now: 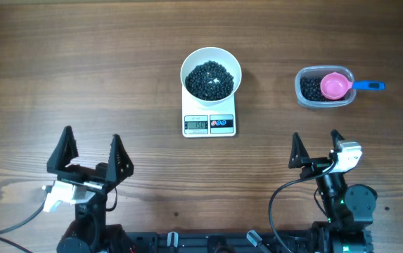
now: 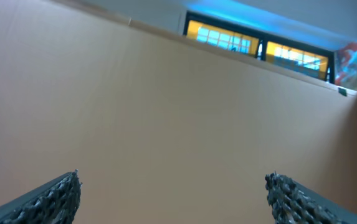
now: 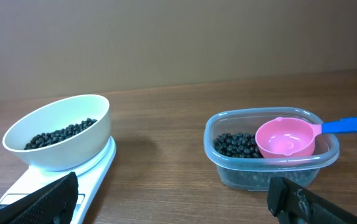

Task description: Scoop item into bowl and weigh 150g on scale

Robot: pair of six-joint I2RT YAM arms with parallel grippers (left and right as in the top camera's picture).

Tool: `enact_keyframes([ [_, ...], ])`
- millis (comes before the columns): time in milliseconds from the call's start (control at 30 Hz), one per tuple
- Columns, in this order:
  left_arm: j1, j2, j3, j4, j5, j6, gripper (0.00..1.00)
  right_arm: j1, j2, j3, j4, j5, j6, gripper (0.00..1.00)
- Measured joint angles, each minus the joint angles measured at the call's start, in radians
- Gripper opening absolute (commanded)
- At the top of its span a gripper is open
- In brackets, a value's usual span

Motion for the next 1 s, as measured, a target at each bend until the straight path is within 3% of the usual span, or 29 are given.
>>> enact_keyframes([
  [133,0.0,-0.001,-0.008,-0.089,-0.037,-0.041,1.0,0.0,0.0,0.0,0.0,0.0,0.0,1.0],
  [400,0.0,-0.004,-0.013,-0.69,-0.071,-0.053,1.0,0.0,0.0,0.0,0.0,0.0,0.0,1.0],
  [567,0.001,-0.002,-0.012,-0.692,-0.077,-0.044,1.0,0.0,0.0,0.0,0.0,0.0,0.0,0.99],
  [800,0.001,-0.002,-0.012,-0.693,-0.081,0.323,1.0,0.0,0.0,0.0,0.0,0.0,0.0,1.0],
  [1000,0.001,-0.002,-0.012,-0.694,-0.082,0.397,1.0,0.0,0.0,0.0,0.0,0.0,0.0,1.0],
])
